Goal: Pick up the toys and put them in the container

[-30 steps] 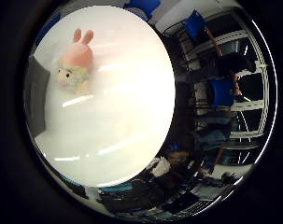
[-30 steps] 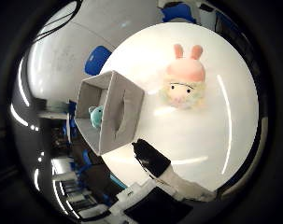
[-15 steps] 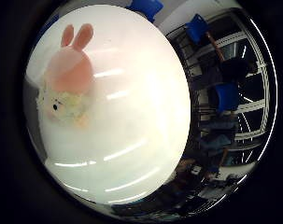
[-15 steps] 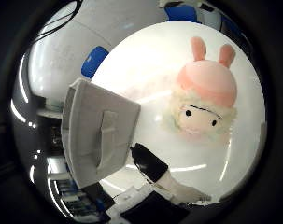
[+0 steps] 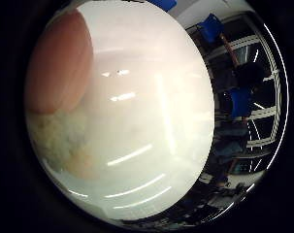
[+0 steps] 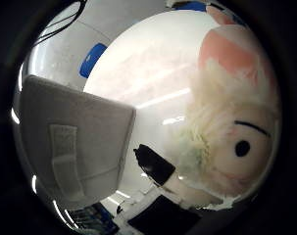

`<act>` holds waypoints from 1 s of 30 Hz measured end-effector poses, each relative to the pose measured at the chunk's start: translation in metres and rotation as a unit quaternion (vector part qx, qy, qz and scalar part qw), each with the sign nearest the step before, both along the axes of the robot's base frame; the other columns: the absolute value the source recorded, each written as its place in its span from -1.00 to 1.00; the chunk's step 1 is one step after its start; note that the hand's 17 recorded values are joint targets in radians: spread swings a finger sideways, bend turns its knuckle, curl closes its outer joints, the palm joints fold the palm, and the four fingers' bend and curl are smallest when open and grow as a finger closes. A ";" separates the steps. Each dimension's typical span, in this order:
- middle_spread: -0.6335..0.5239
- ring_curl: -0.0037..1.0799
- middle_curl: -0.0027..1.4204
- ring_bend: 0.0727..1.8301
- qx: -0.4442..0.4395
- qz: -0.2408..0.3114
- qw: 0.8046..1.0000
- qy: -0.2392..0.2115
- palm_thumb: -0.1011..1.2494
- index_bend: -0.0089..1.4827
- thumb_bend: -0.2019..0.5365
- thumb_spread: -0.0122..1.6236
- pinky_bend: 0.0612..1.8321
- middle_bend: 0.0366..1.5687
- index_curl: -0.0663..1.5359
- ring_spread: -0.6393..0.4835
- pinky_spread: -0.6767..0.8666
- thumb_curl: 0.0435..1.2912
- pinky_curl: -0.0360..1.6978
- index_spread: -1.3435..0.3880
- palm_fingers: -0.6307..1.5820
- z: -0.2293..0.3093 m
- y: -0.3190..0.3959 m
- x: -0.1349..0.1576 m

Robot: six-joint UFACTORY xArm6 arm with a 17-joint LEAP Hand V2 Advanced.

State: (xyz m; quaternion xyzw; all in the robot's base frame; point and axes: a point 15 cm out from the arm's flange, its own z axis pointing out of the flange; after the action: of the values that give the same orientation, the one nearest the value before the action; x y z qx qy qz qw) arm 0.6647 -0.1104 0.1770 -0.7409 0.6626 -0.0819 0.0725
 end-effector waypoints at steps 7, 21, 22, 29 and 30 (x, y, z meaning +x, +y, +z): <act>-0.21 -0.44 -0.45 -0.34 -0.020 0.007 1.000 0.018 -0.03 -0.72 -0.50 0.28 -0.42 -0.51 -0.52 0.05 0.37 -0.57 -0.70 0.15 0.26 -0.003 -0.012 -0.009; -0.23 0.03 -0.04 0.41 -0.023 0.028 0.996 0.086 0.56 0.22 -0.45 0.11 0.37 0.45 0.01 -0.23 -0.52 -0.28 -0.37 0.20 0.75 0.025 -0.014 -0.054; -0.21 0.06 -0.02 0.46 -0.022 0.029 0.995 0.087 0.64 0.27 -0.44 0.06 0.42 0.52 0.04 -0.22 -0.48 -0.22 -0.33 0.22 0.71 0.033 -0.012 -0.057; -0.14 0.12 0.02 0.56 0.004 0.031 0.994 0.102 0.77 0.40 -0.50 -0.19 0.49 0.66 0.13 -0.18 -0.37 0.04 -0.18 0.26 0.61 0.091 0.016 -0.088; -0.14 0.12 0.02 0.57 0.008 0.033 0.994 0.106 0.77 0.40 -0.49 -0.20 0.48 0.66 0.13 -0.18 -0.37 0.06 -0.17 0.27 0.61 0.103 0.022 -0.095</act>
State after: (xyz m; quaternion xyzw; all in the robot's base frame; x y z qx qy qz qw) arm 0.5693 -0.0884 0.2800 -0.7660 0.6428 0.0045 0.0107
